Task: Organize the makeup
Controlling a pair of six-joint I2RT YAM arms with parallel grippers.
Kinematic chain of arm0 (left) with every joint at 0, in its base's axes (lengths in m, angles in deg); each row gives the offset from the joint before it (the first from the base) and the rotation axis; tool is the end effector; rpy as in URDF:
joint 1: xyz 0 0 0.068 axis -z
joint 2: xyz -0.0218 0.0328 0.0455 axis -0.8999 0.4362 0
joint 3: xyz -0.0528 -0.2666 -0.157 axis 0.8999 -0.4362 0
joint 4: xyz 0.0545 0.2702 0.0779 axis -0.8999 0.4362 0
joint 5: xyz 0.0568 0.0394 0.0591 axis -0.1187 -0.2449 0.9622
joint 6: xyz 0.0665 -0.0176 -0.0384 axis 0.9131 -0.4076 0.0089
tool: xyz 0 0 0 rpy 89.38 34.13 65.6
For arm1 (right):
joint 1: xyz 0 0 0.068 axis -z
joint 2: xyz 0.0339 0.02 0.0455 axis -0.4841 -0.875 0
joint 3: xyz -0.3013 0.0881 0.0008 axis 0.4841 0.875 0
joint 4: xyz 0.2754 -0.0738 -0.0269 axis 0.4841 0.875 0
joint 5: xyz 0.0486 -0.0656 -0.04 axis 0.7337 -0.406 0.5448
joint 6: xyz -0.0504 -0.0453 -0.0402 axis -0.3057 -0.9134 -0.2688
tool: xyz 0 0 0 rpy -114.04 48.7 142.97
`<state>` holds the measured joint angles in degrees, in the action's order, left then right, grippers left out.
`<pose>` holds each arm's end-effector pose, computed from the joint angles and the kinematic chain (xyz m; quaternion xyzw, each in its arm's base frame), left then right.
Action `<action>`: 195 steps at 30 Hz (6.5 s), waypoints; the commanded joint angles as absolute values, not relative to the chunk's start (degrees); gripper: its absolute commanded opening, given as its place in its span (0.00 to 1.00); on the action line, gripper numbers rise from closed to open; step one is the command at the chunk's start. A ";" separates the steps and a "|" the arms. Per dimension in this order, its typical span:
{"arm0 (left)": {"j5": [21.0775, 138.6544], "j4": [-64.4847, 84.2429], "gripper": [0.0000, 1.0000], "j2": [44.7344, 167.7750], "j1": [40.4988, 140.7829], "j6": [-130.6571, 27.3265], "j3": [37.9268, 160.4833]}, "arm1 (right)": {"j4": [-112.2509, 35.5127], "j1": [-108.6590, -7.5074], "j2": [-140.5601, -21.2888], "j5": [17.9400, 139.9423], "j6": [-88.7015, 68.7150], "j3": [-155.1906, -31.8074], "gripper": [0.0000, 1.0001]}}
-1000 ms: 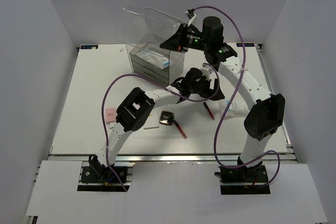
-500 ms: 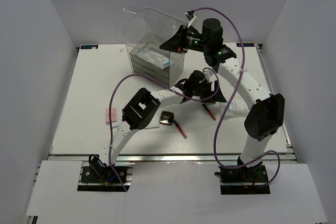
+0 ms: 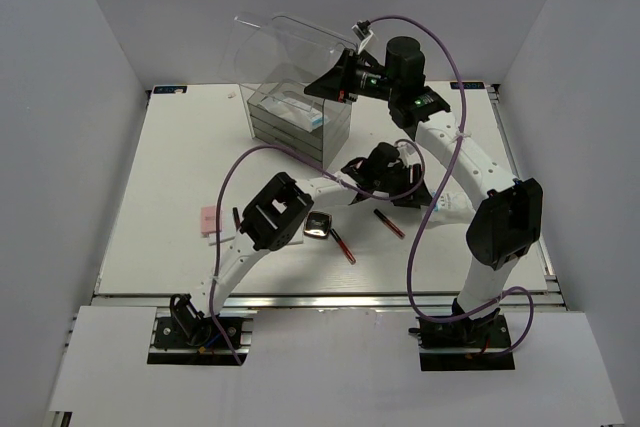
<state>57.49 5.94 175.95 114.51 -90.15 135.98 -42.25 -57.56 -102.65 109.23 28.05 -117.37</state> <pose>0.3818 -0.5149 0.1105 0.1341 0.8354 -0.5164 0.1321 0.4100 0.2709 0.4564 -0.1329 0.6945 0.5842 0.3984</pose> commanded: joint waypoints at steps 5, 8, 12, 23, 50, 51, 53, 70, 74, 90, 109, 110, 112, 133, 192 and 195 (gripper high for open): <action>58.07 8.03 0.37 176.22 115.91 -91.06 138.31 | -49.16 -57.52 -97.93 110.59 27.84 -117.97 0.00; 57.54 5.92 0.20 175.78 115.91 -92.73 138.22 | -49.16 -57.52 -97.75 110.50 27.84 -117.71 0.00; 58.42 3.29 0.00 173.41 115.73 -93.08 137.69 | -49.33 -57.43 -97.58 110.41 27.84 -117.53 0.00; 62.45 -5.25 0.00 151.63 113.27 -89.14 114.98 | -50.39 -57.52 -96.87 110.24 30.21 -117.88 0.00; 87.76 6.79 0.00 87.99 102.12 -92.82 64.04 | -52.94 -57.26 -96.08 109.71 32.76 -114.64 0.00; 90.04 9.32 0.00 86.85 101.33 -93.43 63.95 | -52.94 -57.26 -96.00 109.62 32.85 -114.55 0.00; 91.63 11.36 0.00 84.38 99.13 -94.49 64.12 | -53.11 -57.26 -96.00 109.71 32.76 -114.37 0.00; 80.68 -11.39 0.00 91.92 78.82 -103.72 65.44 | -53.11 -57.26 -94.59 110.06 32.06 -112.00 0.00; 75.93 -19.19 0.00 98.25 78.12 -105.12 68.34 | -53.20 -57.26 -94.59 109.89 31.80 -111.82 0.00; 75.29 -45.22 0.00 118.72 78.03 -118.12 72.21 | -53.64 -57.26 -95.12 109.71 31.44 -111.82 0.00; 72.75 -49.90 0.64 140.37 78.12 -126.66 89.27 | -53.99 -57.34 -95.29 109.27 31.09 -111.21 0.00; 72.66 -49.46 0.69 139.58 78.12 -126.31 88.31 | -54.08 -57.26 -95.29 109.18 31.09 -111.12 0.00; 72.57 -47.88 0.78 137.91 78.12 -125.78 85.32 | -54.17 -57.26 -95.29 109.27 31.09 -110.94 0.00; 77.91 21.80 0.98 91.19 78.03 -100.29 70.73 | -53.64 -57.26 -93.71 109.01 28.29 -107.00 0.00; 76.26 -20.27 0.39 139.92 77.85 -114.62 84.34 | -37.91 -51.63 -64.09 116.04 -22.96 -72.09 0.32; 76.44 -22.37 0.26 140.97 77.85 -114.70 84.25 | -38.09 -51.63 -63.92 115.95 -22.78 -71.65 0.32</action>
<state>75.16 -19.06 139.71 77.88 -115.20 82.96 -35.15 -51.83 -64.92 115.02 -23.33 -72.04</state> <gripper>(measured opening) 0.284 0.318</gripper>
